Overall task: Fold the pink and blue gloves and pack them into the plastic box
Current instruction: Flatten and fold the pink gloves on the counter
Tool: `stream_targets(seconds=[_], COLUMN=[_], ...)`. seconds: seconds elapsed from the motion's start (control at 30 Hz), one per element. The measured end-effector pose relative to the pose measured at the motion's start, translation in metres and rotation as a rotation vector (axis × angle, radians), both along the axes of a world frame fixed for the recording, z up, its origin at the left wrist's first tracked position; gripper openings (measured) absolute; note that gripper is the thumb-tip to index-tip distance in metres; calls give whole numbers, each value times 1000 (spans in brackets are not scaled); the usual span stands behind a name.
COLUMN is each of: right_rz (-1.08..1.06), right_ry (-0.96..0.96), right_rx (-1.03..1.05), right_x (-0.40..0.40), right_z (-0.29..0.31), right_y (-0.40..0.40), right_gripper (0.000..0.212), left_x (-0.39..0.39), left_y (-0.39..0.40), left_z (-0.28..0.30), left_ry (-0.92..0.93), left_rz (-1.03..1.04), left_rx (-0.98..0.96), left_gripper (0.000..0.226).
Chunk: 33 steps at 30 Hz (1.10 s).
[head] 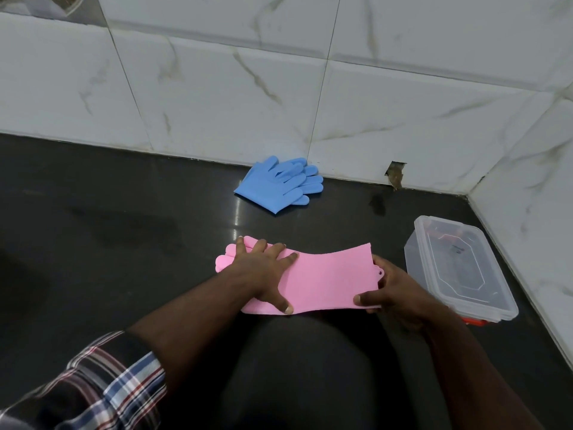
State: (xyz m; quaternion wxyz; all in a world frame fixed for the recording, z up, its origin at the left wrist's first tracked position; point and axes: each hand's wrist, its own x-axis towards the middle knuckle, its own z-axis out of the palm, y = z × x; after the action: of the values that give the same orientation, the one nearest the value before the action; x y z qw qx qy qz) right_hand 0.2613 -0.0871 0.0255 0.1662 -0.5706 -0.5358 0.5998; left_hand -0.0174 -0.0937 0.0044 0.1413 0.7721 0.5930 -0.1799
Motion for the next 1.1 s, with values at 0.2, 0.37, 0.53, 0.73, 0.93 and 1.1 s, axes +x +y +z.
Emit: stream_targets(seconds=[0.2, 0.37, 0.53, 0.73, 0.93, 1.1], right_rz=[112, 160, 190, 189, 217, 260], right_ry=[78, 167, 125, 79, -123, -144], right_rx=[137, 137, 146, 210, 348, 453], right_x=[-30, -78, -120, -123, -146, -161], right_z=[41, 60, 62, 65, 60, 48], right_y=[-6, -3, 1, -2, -13, -31], right_gripper=[92, 102, 99, 87, 94, 88], left_x=[7, 10, 3, -23, -43, -45], left_y=[7, 6, 0, 0, -24, -33], left_z=[6, 10, 12, 26, 66, 52], left_ry=[32, 37, -79, -539, -1340, -1339], left_rz=[18, 8, 51, 277, 930, 902], left_rx=[-51, -64, -53, 276, -138, -95], left_gripper=[129, 122, 107, 39, 40, 13])
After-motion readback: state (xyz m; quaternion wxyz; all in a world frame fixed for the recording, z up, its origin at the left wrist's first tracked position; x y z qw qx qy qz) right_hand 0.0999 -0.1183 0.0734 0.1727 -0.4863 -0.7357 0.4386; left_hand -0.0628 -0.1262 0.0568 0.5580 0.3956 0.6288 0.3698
